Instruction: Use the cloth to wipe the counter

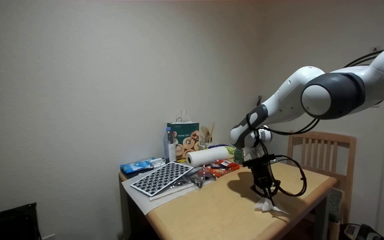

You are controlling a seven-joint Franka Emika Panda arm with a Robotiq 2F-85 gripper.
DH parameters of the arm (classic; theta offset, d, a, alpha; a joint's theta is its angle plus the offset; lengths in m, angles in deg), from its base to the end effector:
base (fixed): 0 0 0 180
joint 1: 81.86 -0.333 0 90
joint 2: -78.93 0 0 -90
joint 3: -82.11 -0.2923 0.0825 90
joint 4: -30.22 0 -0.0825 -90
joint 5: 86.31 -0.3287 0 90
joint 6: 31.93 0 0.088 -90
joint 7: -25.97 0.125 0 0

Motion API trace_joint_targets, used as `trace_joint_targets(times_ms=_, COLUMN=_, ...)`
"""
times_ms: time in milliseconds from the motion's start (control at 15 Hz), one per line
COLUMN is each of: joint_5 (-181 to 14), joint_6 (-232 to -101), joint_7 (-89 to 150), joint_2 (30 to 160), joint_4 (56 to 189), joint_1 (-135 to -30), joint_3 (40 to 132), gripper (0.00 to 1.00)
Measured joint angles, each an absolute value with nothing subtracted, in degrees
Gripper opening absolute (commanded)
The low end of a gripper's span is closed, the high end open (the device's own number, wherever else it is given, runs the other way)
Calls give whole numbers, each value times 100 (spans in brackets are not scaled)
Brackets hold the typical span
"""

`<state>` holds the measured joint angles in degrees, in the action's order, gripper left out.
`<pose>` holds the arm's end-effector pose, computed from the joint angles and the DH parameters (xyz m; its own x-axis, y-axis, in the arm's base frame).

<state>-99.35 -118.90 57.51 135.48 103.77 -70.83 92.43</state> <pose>0.5516 -0.1673 0.1301 0.3571 -0.7276 -0.5858 -0.7157 -0.6161 0.3289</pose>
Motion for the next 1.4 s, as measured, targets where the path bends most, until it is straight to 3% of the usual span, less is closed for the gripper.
trace_joint_targets(times_ms=200, joint_5=-9937, joint_6=-11298, joint_7=5596, joint_2=13662, joint_4=10380, joint_1=-6955, joint_3=9179, gripper=1)
trace_joint_targets(times_ms=600, joint_5=-9937, joint_6=-11317, joint_7=5582, joint_2=13731, joint_4=10312, joint_1=-7027, joint_3=9155, gripper=0)
trace_joint_targets(times_ms=1400, joint_5=-9474, joint_6=-10941, joint_7=5622, joint_2=14170, joint_4=9472, joint_1=-8116, joint_3=9100, gripper=1)
